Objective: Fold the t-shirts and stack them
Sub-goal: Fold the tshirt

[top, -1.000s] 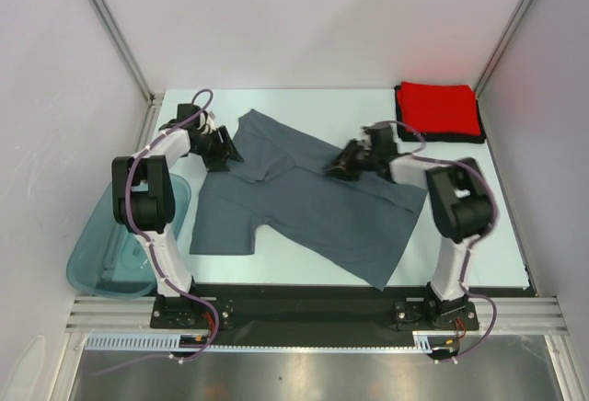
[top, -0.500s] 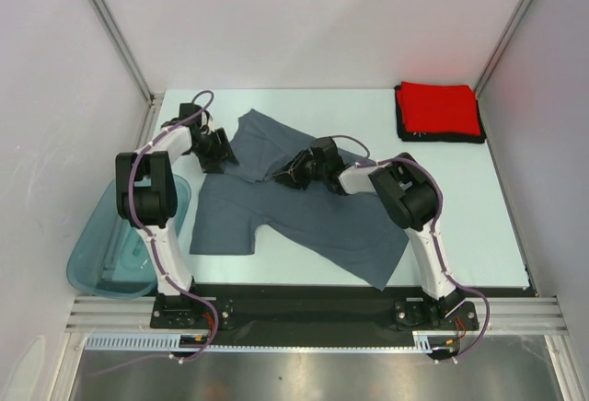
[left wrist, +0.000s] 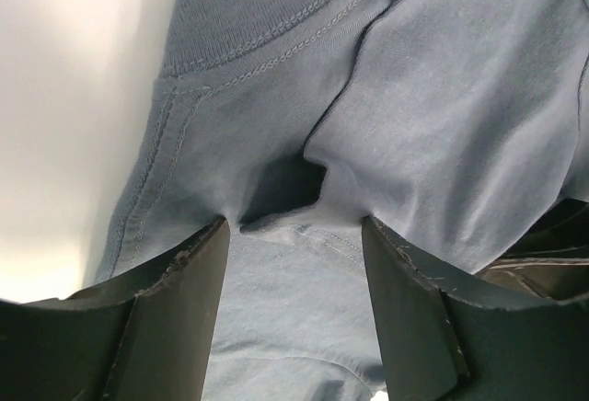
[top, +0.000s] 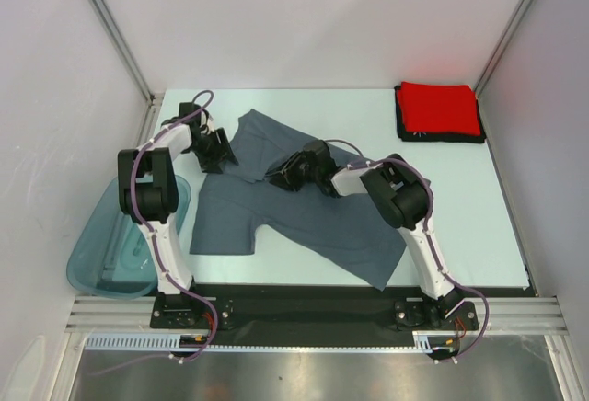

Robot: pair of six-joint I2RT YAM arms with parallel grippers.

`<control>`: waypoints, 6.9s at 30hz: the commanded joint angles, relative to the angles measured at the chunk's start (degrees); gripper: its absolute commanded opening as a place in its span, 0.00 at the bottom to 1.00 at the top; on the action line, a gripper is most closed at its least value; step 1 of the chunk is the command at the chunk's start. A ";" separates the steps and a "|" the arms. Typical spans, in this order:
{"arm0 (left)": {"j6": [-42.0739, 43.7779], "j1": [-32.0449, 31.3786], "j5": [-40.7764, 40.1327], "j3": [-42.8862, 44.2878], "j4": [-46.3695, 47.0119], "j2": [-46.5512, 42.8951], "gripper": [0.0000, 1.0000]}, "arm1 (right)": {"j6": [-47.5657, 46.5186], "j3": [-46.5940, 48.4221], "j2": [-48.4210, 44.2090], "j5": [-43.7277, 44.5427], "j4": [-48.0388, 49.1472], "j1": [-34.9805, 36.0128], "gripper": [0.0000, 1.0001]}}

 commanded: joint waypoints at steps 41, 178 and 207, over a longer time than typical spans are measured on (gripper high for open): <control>-1.81 1.25 1.54 3.31 -3.83 -0.52 0.00 | -10.49 2.95 -3.62 -13.81 -9.06 -2.23 0.00; -19.56 -3.32 -6.46 38.02 24.21 27.87 0.17 | -58.13 -11.20 -26.47 3.22 -49.67 -54.53 0.46; -35.72 -7.18 -10.76 44.69 32.03 33.74 0.08 | -57.08 -2.16 -15.58 12.01 -46.33 -55.32 0.00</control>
